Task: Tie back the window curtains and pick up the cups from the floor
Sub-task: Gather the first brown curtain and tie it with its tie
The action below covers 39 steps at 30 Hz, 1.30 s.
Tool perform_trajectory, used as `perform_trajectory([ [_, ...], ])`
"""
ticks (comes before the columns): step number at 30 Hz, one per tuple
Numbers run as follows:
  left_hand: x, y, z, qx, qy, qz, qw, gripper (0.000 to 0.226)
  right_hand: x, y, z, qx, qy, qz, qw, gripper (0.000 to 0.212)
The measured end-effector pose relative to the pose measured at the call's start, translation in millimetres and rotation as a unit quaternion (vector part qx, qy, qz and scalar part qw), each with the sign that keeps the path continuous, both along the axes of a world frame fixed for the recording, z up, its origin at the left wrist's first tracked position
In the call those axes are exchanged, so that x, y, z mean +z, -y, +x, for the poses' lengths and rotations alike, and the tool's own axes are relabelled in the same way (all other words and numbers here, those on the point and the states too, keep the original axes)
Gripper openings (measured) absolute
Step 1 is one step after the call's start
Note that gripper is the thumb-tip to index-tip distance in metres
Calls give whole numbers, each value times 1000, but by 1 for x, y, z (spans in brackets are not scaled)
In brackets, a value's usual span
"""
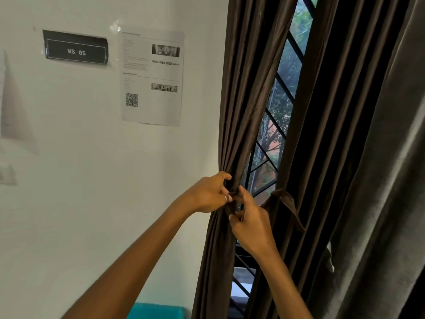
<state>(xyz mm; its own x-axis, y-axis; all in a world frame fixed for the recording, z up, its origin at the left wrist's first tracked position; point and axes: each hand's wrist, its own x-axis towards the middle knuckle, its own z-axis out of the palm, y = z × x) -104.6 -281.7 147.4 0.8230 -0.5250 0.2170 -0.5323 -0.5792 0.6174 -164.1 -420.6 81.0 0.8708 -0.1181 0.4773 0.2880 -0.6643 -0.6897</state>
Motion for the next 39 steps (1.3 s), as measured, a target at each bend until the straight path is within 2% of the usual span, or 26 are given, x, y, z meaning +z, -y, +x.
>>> perform_trajectory([
  [4, -9, -1, 5, 2, 37, 14, 999, 69, -2, 3, 1, -54, 86, -107, 989, 50],
  [9, -9, -7, 15, -12, 77, 78, 994, 71, 3, 11, 12, -114, 116, -286, 944, 18],
  [12, -7, -11, 21, -30, 99, 109, 989, 67, 14, 12, 15, -71, 167, -358, 916, 18],
  [15, -9, -16, 29, -54, 103, 112, 987, 67, 29, 16, 21, 0, 153, -408, 900, 17],
  [18, -13, -20, 35, -69, 95, 90, 989, 66, 40, 21, 31, 17, 128, -423, 897, 12],
  [20, -16, -20, 39, -74, 117, 65, 988, 56, 43, 24, 37, 12, 133, -428, 894, 9],
  [23, -30, -20, 42, -18, 221, 27, 975, 34, 47, 28, 45, -2, 151, -409, 900, 12],
  [25, -45, -18, 41, 28, 299, 4, 954, 30, 48, 30, 50, -3, 154, -377, 913, 12],
  [28, -62, -12, 41, 27, 376, -42, 925, 31, 45, 30, 55, 4, 145, -342, 928, 10],
  [30, -61, -11, 47, 23, 341, -93, 935, 29, 43, 30, 56, 20, 143, -306, 941, 10],
  [34, -54, -14, 53, -14, 169, -209, 963, 25, 41, 29, 54, 36, 133, -249, 959, 11],
  [36, -50, -14, 53, -28, 91, -262, 960, 18, 39, 28, 53, 41, 122, -232, 964, 10],
  [39, -45, -16, 55, -37, 37, -292, 955, 13, 37, 26, 53, 54, 99, -194, 975, 9],
])
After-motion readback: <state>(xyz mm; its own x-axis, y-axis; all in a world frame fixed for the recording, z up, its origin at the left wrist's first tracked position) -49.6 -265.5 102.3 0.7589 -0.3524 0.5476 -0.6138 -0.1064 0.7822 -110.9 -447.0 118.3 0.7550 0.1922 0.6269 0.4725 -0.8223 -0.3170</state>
